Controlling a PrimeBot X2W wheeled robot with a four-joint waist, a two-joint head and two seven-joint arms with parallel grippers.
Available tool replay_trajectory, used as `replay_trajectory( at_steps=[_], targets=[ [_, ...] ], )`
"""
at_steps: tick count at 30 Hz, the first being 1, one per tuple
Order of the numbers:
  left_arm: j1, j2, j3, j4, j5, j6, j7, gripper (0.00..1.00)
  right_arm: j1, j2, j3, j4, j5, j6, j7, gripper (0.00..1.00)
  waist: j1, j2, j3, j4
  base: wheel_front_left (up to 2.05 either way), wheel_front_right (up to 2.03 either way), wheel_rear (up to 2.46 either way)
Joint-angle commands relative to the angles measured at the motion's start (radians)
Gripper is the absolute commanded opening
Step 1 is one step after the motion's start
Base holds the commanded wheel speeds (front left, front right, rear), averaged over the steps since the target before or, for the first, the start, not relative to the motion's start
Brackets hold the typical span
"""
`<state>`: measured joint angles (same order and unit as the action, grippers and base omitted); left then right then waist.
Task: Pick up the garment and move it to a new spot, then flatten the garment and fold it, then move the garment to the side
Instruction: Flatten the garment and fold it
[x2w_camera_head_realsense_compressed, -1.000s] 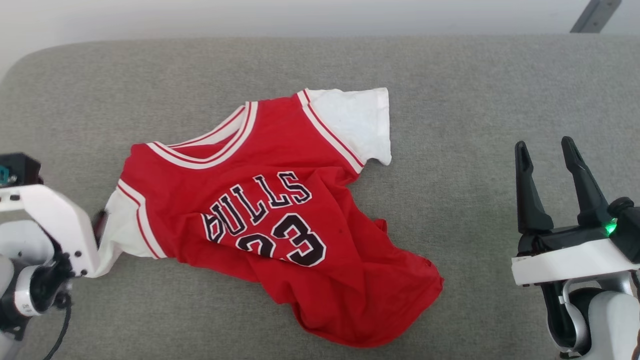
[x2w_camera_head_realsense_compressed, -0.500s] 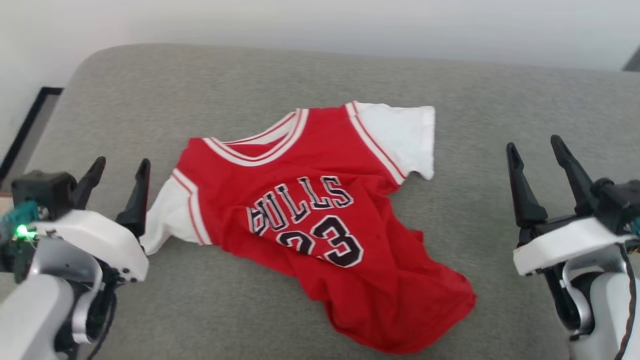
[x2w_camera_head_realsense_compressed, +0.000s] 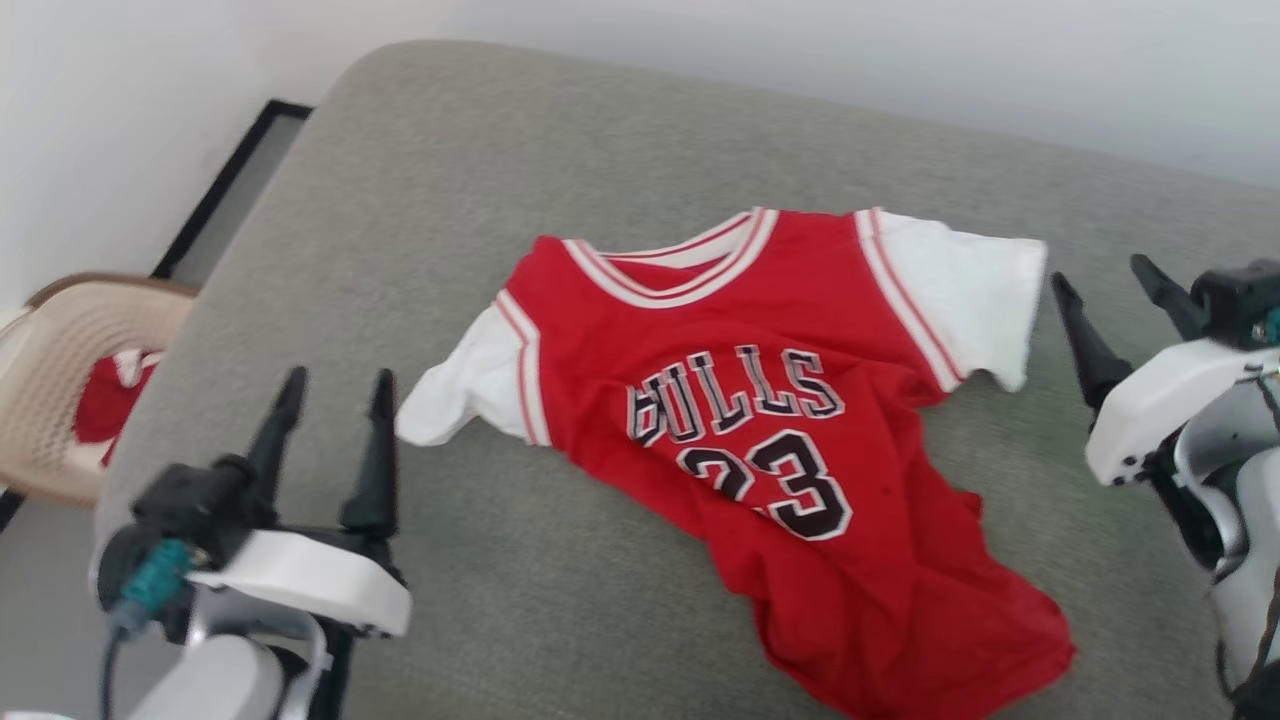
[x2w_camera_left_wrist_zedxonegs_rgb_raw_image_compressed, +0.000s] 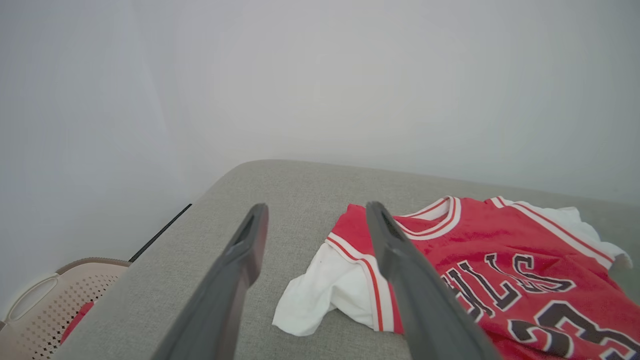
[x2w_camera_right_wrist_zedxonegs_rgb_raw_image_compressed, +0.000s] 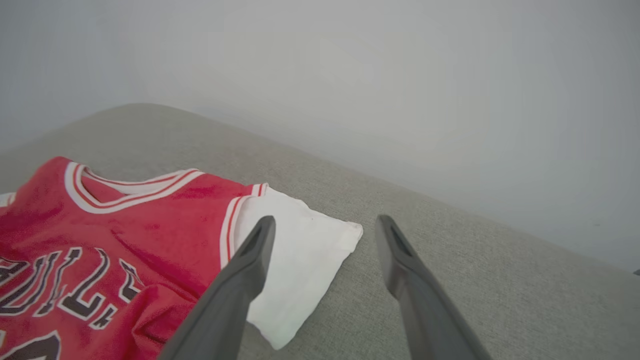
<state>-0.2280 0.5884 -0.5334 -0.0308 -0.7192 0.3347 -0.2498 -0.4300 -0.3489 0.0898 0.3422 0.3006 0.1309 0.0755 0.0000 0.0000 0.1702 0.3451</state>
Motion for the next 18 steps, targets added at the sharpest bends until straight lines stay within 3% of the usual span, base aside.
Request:
replay_trajectory(
  at_steps=[1, 11, 18],
  targets=[
    [0.016, -0.014, 0.000, -0.006, 0.016, 0.000, -0.008, 1.00, -0.020, -0.009, 0.003, 0.022, 0.009, 0.000, 0.015, 1.00, 0.0000, 0.0000, 0.010, 0.035, 0.00, 0.00, 0.00],
    [0.071, -0.173, 0.047, -0.033, 0.112, -0.062, -0.017, 1.00, -0.219, -0.127, 0.097, 0.315, 0.085, 0.000, 0.242, 1.00, 0.0000, 0.0000, 0.053, 0.146, 0.00, 0.00, 0.00],
    [0.106, -0.257, 0.094, -0.021, 0.172, -0.130, -0.017, 1.00, -0.319, -0.153, 0.154, 0.472, 0.154, 0.000, 0.438, 1.00, 0.0000, 0.0000, 0.079, 0.195, 0.00, 0.00, 0.00]
  ],
)
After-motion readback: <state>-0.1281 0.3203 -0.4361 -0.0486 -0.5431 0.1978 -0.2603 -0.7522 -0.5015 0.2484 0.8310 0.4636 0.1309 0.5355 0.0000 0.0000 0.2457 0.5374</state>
